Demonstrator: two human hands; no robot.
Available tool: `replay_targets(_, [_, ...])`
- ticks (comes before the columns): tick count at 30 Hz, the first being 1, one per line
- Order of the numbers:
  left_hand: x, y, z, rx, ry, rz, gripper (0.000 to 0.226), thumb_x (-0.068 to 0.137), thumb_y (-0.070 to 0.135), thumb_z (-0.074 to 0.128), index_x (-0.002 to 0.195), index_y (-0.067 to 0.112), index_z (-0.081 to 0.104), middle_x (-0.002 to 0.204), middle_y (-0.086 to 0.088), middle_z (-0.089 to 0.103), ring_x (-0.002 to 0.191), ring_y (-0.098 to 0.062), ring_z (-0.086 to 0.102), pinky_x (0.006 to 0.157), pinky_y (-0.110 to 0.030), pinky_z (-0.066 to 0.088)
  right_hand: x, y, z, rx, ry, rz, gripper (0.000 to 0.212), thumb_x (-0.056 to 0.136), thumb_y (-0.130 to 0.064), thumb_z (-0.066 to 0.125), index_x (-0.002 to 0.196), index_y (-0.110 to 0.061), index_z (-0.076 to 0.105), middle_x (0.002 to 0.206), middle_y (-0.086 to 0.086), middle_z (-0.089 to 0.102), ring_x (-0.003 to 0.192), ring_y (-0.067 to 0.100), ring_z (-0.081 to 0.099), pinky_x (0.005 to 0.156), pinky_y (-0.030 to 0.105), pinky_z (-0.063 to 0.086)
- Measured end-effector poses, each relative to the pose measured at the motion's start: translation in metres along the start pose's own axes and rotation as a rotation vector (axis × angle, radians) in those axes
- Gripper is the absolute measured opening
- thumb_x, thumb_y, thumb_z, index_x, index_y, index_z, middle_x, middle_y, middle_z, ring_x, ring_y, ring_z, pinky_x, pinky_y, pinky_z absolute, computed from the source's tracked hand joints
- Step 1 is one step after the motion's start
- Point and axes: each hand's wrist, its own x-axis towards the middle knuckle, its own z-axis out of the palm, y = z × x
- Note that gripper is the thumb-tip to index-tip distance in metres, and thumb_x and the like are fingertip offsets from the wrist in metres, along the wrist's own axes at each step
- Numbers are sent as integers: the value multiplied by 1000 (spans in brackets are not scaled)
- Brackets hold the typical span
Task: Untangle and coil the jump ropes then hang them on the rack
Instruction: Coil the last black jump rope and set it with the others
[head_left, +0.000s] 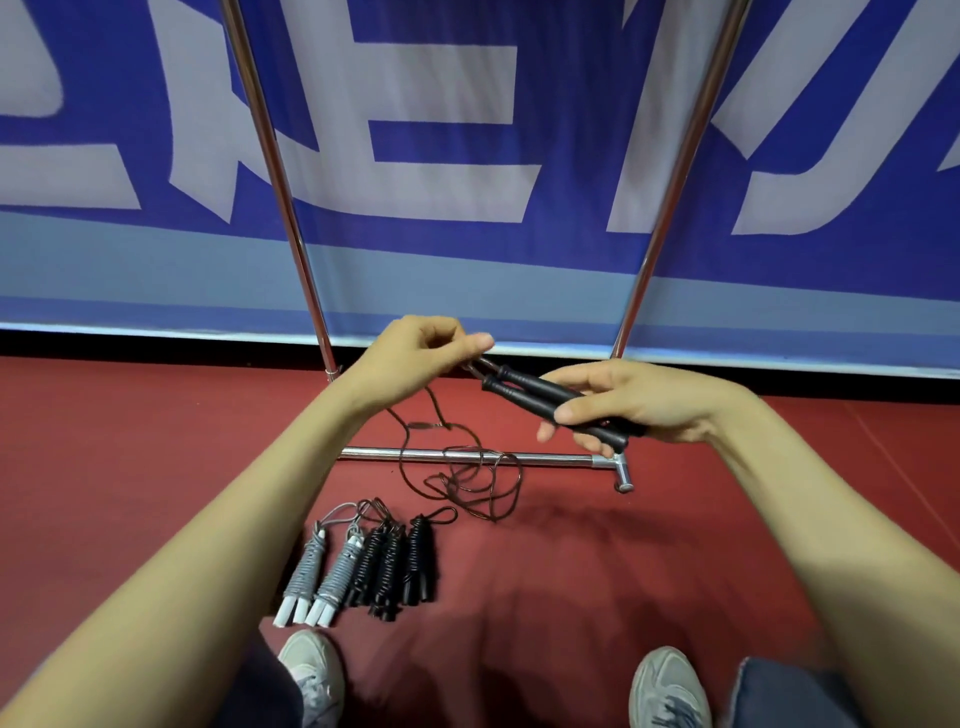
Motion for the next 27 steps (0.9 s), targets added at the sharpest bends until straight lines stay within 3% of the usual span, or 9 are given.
replay_targets(3, [0,-2,-1,283,-53,17,38,89,49,61,77,13,65,58,4,45,51,-6,35,49,-17,27,3,7,-8,-385,162,-18,38,90,-17,65,126,-29,59,109,13,68,81,25,60,76,34,51])
replay_targets(5, [2,-3,1,392,-61,1,37,92,48,57,85,13,67,63,0,54,56,-8,45,54,-18,32,5,9,-13,-636,315,-68,42,89,-22,66,126,-40,58,115,-2,68,103,24,62,97,43,48])
replay_targets(7, [3,-3,3,404,-43,-23,36,95,46,52,86,15,67,71,-3,63,68,-15,56,63,-24,41,5,10,-16,-776,454,-75,46,92,-20,61,130,-46,53,106,-12,68,94,14,62,93,41,48])
replay_targets(10, [4,-1,4,333,-83,-71,26,95,46,52,83,27,65,68,6,63,58,-9,53,62,-25,42,6,10,-15,-875,588,-77,49,95,-20,56,133,-49,47,76,-13,62,62,9,53,69,32,48])
replay_targets(13, [6,1,4,161,-35,-72,17,96,32,57,93,20,69,69,7,63,55,-9,51,57,-21,41,5,9,-15,-685,580,-127,46,94,-23,61,131,-47,51,66,-26,61,56,1,48,60,16,39])
replay_targets(18, [9,8,-1,-299,92,-134,15,96,18,57,91,6,66,59,13,60,53,-8,40,52,-17,30,0,6,-10,-145,361,-163,39,97,-25,56,133,-40,52,74,0,61,55,13,39,49,23,35])
replay_targets(21, [12,4,-4,-366,104,-182,16,95,19,57,88,10,68,73,0,60,56,-10,38,57,-24,27,2,5,-3,3,223,-137,40,100,-24,47,139,-35,46,81,4,57,56,12,39,50,23,36])
replay_targets(24, [13,1,-4,-342,101,-183,15,96,15,56,91,10,69,70,6,64,54,-6,39,52,-13,32,0,7,-3,106,118,-109,41,101,-16,46,140,-28,45,90,8,60,60,13,45,54,25,41])
replay_targets(27, [13,0,-5,-322,134,-143,14,93,14,60,101,8,70,75,3,66,56,-5,42,59,-14,36,1,12,-5,145,118,-89,47,97,-6,52,140,-24,47,94,9,63,64,13,49,57,25,45])
